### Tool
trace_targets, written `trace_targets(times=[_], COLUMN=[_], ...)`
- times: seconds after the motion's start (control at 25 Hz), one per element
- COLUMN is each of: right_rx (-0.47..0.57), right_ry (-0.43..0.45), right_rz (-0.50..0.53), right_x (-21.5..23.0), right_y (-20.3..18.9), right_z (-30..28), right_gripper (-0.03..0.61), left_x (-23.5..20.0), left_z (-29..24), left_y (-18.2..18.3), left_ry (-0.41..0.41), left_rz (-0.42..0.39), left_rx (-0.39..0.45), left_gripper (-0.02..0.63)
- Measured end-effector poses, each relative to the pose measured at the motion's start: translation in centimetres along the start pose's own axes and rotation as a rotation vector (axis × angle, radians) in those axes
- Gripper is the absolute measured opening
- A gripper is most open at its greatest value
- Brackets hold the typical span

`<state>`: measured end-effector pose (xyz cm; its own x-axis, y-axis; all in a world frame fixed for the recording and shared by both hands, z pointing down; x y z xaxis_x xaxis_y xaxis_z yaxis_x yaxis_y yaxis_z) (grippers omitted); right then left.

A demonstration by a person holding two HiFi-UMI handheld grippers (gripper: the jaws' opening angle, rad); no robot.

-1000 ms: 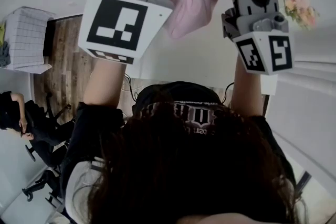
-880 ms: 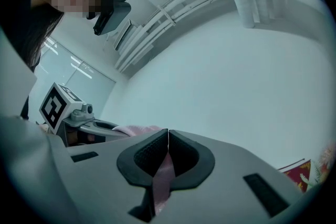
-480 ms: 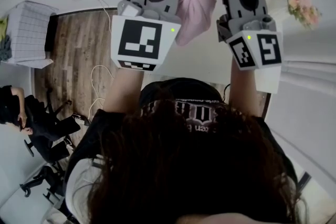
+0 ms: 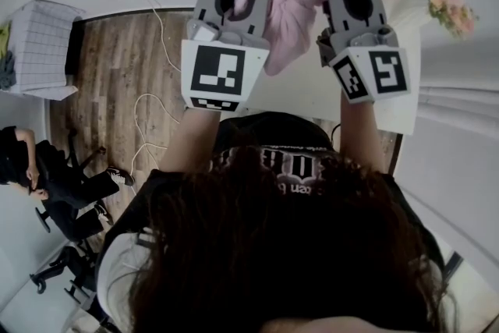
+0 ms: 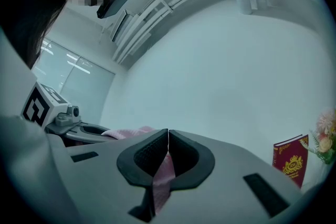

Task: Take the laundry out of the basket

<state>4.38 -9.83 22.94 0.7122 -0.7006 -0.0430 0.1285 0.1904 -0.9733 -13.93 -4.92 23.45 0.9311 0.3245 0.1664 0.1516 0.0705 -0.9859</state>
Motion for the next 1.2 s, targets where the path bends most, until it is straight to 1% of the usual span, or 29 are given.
trace_targets(times=[0.12, 0.28, 0.6, 0.8, 1.2], right_rx=[-0.014, -0.026, -0.018, -0.010, -0.005], right_ry=[-0.006, -0.020, -0.049, -0.055, -0.080], right_rz=[0.000, 0.015, 0.060, 0.054, 0.086], right_x=[-0.1, 0.0, -0.4, -0.3, -0.5], right_y=[-0.6, -0.9, -0.4, -0.3, 0.1], right_z=[0.2, 0.4, 0.7, 1.0, 1.3], right_gripper=[0.028, 0.028, 0.026, 0.026, 0.026], left_x=[0.3, 0.6, 0.3, 0.1, 0.0], left_z=[0.2, 0.4, 0.2, 0.0, 0.0], left_y=[-0.6, -1.0, -0.6, -0.6, -0.5], left_ry=[0.004, 0.023, 0.057, 0.079, 0.088], left_rz=[0.011, 0.003, 0.014, 0.006, 0.007], left_rx=[-0.010, -0.007, 0.008, 0.008, 0.009], left_gripper=[0.012, 0.012, 0.012, 0.012, 0.012])
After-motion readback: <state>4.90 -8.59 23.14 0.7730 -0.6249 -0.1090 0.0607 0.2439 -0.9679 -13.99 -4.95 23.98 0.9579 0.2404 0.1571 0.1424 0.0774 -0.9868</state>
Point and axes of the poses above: the fingertips, and each gripper's own axes: z backward along the fingers, x to its right, y out of its top, the point moved 10 cm from there along z, backward along the fingers, and after that the axes turned 1 degree about y, right-handed, at the moved point
